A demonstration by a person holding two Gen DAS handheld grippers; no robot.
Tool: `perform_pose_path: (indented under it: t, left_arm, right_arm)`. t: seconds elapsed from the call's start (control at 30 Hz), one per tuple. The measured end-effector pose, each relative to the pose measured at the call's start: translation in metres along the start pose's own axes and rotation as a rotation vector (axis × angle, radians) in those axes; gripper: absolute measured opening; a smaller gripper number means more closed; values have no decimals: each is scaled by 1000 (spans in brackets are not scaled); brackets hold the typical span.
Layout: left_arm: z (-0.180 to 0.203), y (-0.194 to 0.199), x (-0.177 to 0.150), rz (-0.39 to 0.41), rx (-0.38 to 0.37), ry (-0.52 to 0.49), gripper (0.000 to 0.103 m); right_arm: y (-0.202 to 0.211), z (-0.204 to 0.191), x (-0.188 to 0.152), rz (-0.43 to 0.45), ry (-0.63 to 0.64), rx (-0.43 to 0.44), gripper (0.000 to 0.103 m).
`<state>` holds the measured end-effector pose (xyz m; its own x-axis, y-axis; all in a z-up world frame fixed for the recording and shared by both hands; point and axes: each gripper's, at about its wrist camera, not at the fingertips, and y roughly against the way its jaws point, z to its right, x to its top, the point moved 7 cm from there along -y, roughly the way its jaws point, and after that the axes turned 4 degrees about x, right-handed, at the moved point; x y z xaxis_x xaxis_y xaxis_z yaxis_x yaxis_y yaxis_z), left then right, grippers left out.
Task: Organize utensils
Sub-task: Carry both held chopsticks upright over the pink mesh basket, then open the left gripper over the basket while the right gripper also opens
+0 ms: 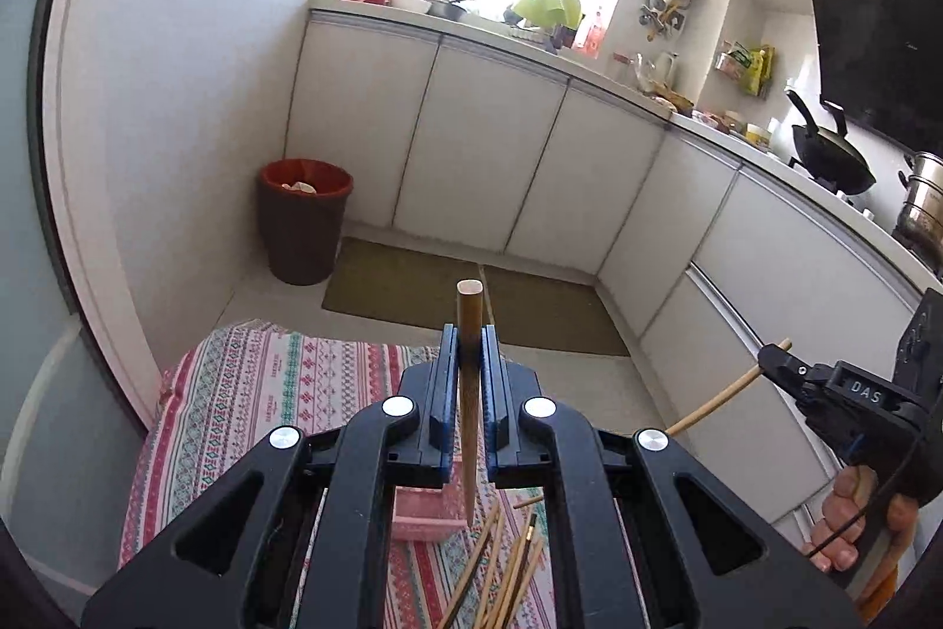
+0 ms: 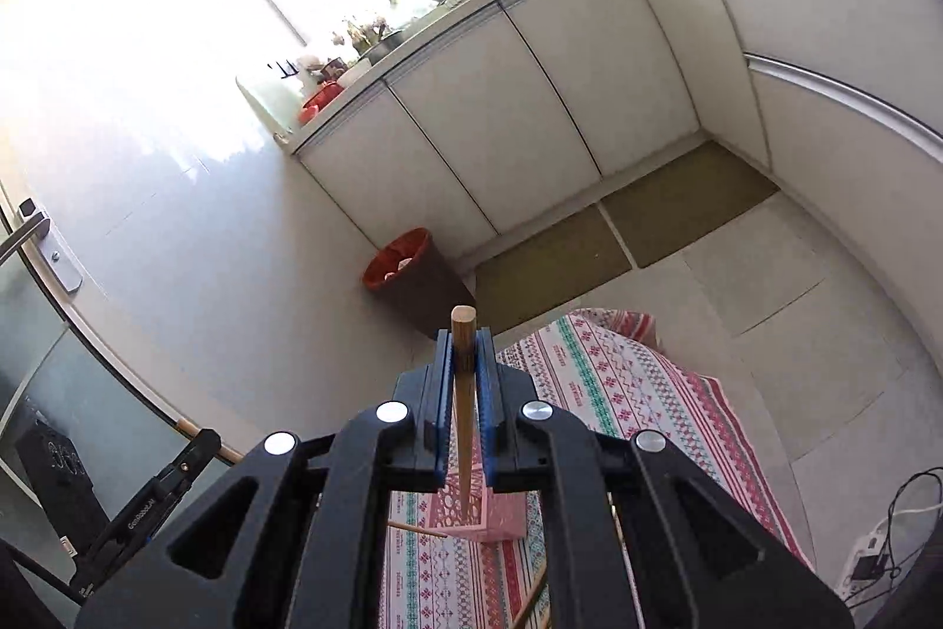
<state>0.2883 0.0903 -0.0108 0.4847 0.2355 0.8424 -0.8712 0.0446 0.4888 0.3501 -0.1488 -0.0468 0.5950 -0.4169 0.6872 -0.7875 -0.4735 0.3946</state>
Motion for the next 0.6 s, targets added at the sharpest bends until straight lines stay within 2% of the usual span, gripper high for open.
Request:
perform_pose_path:
  t: [0.07,0.17,0.3,0.37,0.4,0.5,0.57,0.6]
  left_arm:
    - [-2,-13,1,12,46,-21,7]
    - [-7,-32,-5,9,76,-29,8]
    - [-15,-63,-28,-69,74,-26,11]
    - [-22,-66,-34,-90,87,-8,24]
    - [-27,-64,-35,-84,85,6,26]
    - [-38,-50,-23,-40,94,54,39]
    - [-44,-38,-17,-8,105,74,51]
    - [-44,-34,-14,2,104,79,52]
  right_arm:
    - [-8,-5,4,-3,15,3,8]
    - [-26,-11,1,-18,42,-2,8]
    - [-51,-16,-7,-38,69,-6,8]
    - [-60,-17,-13,-51,83,-12,8]
    - [-63,-18,-16,-54,89,-16,8]
    - [-75,-19,-22,-66,104,-30,8]
    - [-85,-18,-27,-80,104,-39,8]
    - [-90,-18,-30,-86,105,-42,8]
